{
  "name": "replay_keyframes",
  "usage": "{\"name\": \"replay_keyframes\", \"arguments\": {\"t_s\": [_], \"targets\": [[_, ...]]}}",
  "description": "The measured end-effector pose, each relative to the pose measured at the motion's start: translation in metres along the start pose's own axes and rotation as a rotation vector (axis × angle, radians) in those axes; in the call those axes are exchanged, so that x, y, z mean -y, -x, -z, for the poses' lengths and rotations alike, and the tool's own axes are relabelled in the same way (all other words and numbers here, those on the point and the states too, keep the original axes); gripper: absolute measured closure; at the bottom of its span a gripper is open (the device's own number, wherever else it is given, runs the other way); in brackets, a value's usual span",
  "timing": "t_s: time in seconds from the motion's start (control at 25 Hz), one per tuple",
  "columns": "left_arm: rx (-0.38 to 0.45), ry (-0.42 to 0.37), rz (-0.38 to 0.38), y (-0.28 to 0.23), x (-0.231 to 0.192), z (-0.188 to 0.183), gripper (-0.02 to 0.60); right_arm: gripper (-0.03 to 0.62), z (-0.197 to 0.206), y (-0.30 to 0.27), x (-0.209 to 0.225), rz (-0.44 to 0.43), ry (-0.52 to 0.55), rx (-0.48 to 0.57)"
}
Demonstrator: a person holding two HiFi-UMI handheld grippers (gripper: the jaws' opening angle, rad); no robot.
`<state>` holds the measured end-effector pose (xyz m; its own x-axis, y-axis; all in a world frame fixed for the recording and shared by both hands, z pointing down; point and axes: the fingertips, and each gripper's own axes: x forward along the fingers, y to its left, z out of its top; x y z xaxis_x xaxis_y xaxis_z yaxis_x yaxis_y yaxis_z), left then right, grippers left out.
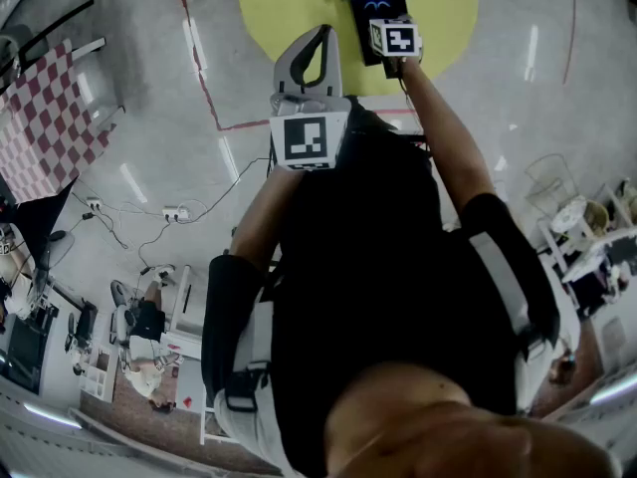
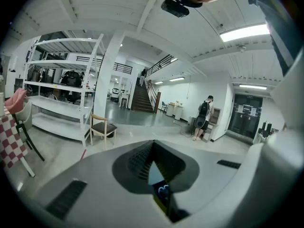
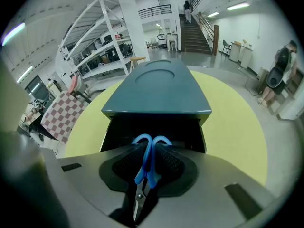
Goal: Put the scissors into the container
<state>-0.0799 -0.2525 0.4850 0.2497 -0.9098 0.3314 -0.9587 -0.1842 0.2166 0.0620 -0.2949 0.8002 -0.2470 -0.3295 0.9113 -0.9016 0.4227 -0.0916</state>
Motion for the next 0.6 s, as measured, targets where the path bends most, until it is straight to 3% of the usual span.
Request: {"name": "replay_keyframes", "arguments": {"t_s": [0.6], "targets": [[0.03,-0.012,-0.014,0.026,0.017,-0.007,0.584,0.508,-0.003,0.028,-0.005,-0.008,-0.012,0.069]]}}
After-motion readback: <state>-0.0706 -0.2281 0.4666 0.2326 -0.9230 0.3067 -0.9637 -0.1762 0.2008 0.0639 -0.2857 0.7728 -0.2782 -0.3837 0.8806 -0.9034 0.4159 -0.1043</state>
